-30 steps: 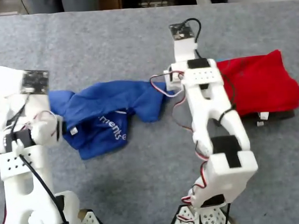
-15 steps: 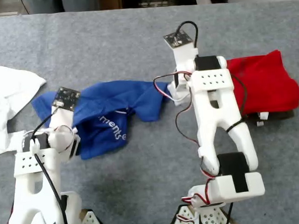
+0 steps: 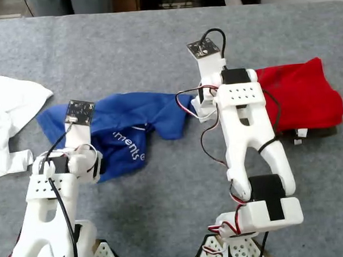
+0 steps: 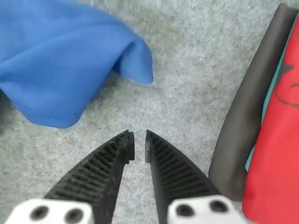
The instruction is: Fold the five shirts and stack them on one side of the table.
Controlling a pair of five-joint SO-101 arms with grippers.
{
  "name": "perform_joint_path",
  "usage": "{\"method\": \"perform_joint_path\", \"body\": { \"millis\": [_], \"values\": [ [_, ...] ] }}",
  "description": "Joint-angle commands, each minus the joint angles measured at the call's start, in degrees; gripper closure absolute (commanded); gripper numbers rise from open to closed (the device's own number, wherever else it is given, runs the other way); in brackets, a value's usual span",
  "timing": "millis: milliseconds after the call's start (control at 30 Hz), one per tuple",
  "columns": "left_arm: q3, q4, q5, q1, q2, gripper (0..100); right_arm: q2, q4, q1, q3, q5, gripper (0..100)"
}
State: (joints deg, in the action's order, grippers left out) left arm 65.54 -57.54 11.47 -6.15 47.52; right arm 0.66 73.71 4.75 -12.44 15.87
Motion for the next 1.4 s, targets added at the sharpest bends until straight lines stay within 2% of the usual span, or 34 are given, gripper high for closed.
{"method": "perform_joint_path", "body": {
  "millis": [0, 133, 200, 367, 700, 800, 900, 1033, 1200, 1367],
  "values": [
    [-0.04, 0.7, -0.62, 0.04, 0.0, 80, -1.19, -0.97, 0.79, -0.04, 0.62, 94.6],
    [-0.4, 1.14, -0.88, -0.84, 0.18, 80, -1.19, -0.97, 0.79, -0.04, 0.62, 94.6],
    [-0.92, 1.67, -3.6, -0.84, 0.53, 82, -1.19, -1.05, 0.79, -0.04, 0.62, 94.6],
    [-4.09, 2.37, -8.53, -0.13, 0.0, 98, -1.19, -1.05, 0.79, -0.04, 0.62, 94.6],
    [-5.23, 1.23, -8.79, -0.22, 0.44, 97, -1.36, -0.62, 0.79, -0.04, 0.62, 94.6],
    [-11.03, -2.81, -8.62, -0.31, 0.53, 97, -1.63, 1.14, 0.79, 0.22, 0.62, 93.5],
    [-19.03, -5.36, -8.62, -0.48, 0.53, 97, -1.63, 5.19, 2.55, -0.04, 1.05, 82.5],
    [-29.41, -5.36, -8.62, -4.18, 0.0, 97, -1.19, 7.56, 7.03, -0.75, 0.97, 69.8],
    [-39.16, -4.04, -8.53, -10.07, 0.0, 97, -1.1, -1.41, 14.42, -5.67, 0.62, 69.1],
    [-46.11, -4.13, -8.53, -15.6, 0.0, 97, -1.19, -8.88, 15.82, -8.75, 0.53, 69.1]
  ]
}}
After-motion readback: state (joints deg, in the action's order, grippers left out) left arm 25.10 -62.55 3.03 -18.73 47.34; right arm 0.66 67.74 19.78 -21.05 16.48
